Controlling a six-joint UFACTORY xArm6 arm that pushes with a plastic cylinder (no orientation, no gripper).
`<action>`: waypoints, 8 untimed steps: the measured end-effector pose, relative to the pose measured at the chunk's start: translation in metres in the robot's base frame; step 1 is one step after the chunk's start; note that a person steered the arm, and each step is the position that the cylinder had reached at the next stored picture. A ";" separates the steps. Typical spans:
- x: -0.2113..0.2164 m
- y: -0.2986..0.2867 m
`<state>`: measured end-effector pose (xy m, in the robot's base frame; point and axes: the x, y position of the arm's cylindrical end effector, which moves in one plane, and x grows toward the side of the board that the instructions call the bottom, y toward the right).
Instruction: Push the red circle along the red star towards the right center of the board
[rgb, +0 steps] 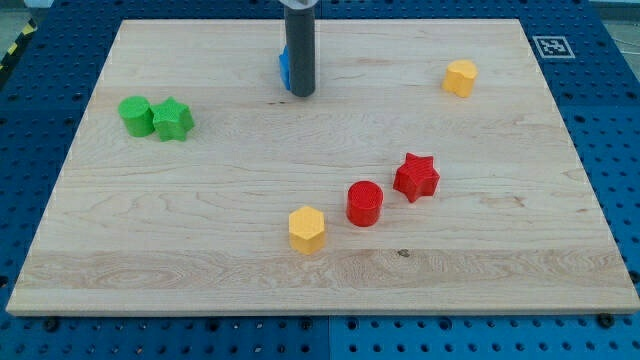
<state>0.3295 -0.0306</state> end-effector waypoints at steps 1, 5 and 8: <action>-0.014 -0.009; 0.067 -0.013; 0.118 0.002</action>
<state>0.4470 -0.0288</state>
